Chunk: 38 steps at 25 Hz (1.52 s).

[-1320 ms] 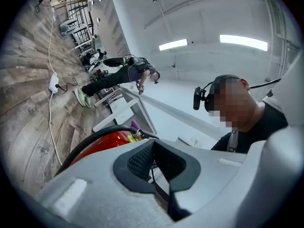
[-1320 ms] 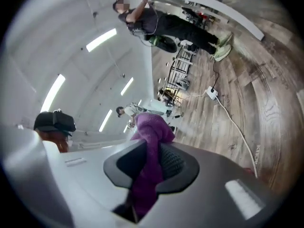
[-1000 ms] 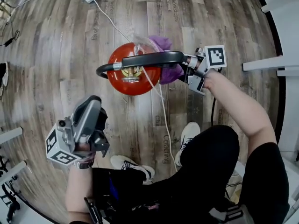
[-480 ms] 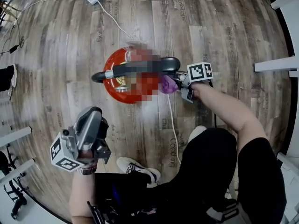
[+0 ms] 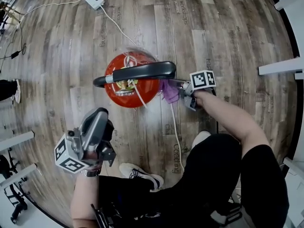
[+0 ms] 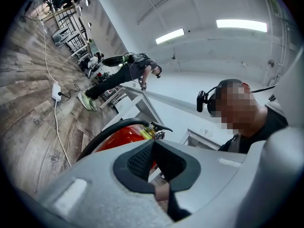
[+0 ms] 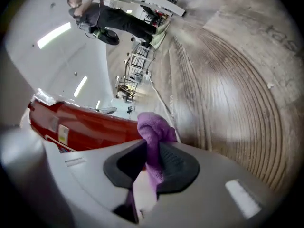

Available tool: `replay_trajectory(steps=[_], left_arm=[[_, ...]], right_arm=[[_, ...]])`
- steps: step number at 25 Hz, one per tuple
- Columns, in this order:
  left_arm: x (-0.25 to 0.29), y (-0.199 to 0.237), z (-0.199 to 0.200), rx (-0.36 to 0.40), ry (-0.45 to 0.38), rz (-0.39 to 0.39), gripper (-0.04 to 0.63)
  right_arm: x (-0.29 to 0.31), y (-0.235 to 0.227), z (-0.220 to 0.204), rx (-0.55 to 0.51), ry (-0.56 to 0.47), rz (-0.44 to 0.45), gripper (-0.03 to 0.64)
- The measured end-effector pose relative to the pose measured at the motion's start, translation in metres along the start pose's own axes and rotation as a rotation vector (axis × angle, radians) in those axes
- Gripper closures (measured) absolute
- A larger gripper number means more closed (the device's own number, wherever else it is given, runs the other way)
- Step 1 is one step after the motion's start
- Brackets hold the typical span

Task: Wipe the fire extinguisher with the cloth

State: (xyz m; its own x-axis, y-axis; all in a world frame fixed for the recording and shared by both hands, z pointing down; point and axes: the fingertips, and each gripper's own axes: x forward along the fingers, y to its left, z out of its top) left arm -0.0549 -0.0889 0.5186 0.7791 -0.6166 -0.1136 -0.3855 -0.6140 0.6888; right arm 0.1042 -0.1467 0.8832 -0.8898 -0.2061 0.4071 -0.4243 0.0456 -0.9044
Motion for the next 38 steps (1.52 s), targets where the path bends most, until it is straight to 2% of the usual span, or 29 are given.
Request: replay_trajectory(steps=[5, 7, 10, 12, 14, 18, 21, 22, 24, 29, 31, 33, 36, 38], left_arm=[[0.007, 0.003, 0.015, 0.019, -0.049, -0.008, 0.598], [0.01, 0.004, 0.022, 0.026, -0.066, -0.013, 0.598], [0.011, 0.003, 0.031, 0.027, -0.091, -0.019, 0.598], [0.011, 0.004, 0.036, 0.025, -0.111, -0.017, 0.598], [0.01, 0.004, 0.042, 0.025, -0.131, -0.016, 0.598], [0.004, 0.0, 0.057, 0.062, -0.166, -0.015, 0.598], [0.005, -0.014, 0.068, 0.112, -0.179, -0.054, 0.597], [0.006, -0.019, 0.07, 0.13, -0.186, -0.071, 0.597], [0.009, -0.031, 0.077, 0.175, -0.202, -0.095, 0.516], [0.016, -0.069, 0.1, 0.347, -0.273, -0.121, 0.425], [0.018, -0.08, 0.105, 0.384, -0.292, -0.132, 0.399], [0.019, -0.086, 0.105, 0.374, -0.294, -0.153, 0.375], [0.021, -0.087, 0.097, 0.328, -0.265, -0.174, 0.299], [0.02, -0.09, 0.093, 0.291, -0.253, -0.2, 0.298]], right_arm=[[-0.048, 0.105, 0.027, 0.024, -0.115, 0.308, 0.546], [-0.076, 0.143, 0.036, 0.006, -0.144, 0.397, 0.546], [-0.12, 0.196, 0.055, -0.059, -0.188, 0.5, 0.546], [-0.15, 0.235, 0.071, -0.18, -0.192, 0.543, 0.546], [-0.175, 0.275, 0.087, -0.38, -0.15, 0.543, 0.546], [-0.193, 0.378, 0.102, -0.813, 0.026, 0.484, 0.546], [-0.188, 0.446, 0.089, -1.004, 0.111, 0.449, 0.546], [-0.184, 0.458, 0.084, -1.029, 0.125, 0.443, 0.546], [-0.174, 0.472, 0.074, -1.045, 0.142, 0.44, 0.546], [-0.147, 0.482, 0.048, -1.015, 0.162, 0.442, 0.546], [-0.135, 0.487, 0.037, -1.007, 0.173, 0.441, 0.546], [-0.123, 0.493, 0.026, -1.005, 0.187, 0.44, 0.546], [-0.106, 0.506, 0.009, -1.011, 0.21, 0.436, 0.546], [-0.096, 0.515, 0.0, -1.015, 0.222, 0.433, 0.546]])
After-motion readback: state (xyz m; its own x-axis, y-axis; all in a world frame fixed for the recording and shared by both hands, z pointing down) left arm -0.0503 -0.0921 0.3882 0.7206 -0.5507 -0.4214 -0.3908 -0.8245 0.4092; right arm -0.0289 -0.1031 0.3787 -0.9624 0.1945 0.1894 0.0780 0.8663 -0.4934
